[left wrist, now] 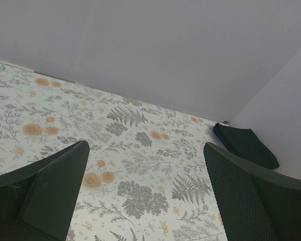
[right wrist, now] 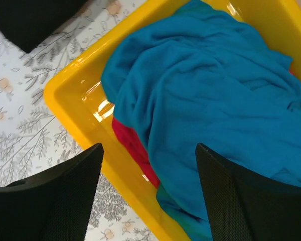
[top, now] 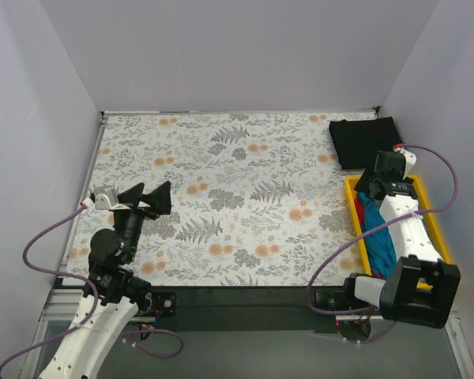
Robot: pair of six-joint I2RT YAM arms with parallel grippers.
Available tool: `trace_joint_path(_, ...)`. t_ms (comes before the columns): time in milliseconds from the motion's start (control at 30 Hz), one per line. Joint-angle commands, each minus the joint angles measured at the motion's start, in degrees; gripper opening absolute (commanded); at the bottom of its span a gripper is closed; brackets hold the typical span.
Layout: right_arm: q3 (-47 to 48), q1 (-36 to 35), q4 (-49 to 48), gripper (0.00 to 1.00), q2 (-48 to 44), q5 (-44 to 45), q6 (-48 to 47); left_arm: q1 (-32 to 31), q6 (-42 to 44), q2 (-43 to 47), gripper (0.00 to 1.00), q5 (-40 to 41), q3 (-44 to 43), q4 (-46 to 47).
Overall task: Fold and stack the t-shirts
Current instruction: Grab the tshirt from the pile
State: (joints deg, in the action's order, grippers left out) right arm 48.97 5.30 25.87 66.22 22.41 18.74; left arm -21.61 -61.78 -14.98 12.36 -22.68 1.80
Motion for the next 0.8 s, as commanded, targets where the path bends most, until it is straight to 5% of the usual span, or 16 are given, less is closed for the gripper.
trace_joint_path(0,2.1,4.2,-5.2,0.79,5.3,-3.2,5.3,-0.2,1.0,1.0,0.98,-0.3,0.9,0.9)
trace_joint_path(333,-0.5,8.4,-12.7,0.46,14.9,-10.4,6.8,-0.2,1.6,0.6,0.98,-0.4,1.1,1.2)
trace_joint_path(467,-2.7,8.4,-13.2,0.13,13.7,-9.8,5.7,-0.2,1.8,0.2,0.98,-0.7,1.1,1.4)
trace_joint_path(533,-4.4,8.5,-14.0,0.04,12.7,-9.8,5.0,-0.3,1.7,0.1,0.98,-0.6,1.1,1.3)
trace_joint_path(767,-2.8,8.2,-13.1,0.01,2.3,-13.5,2.4,-0.2,1.9,-1.0,0.98,-0.8,1.1,1.4)
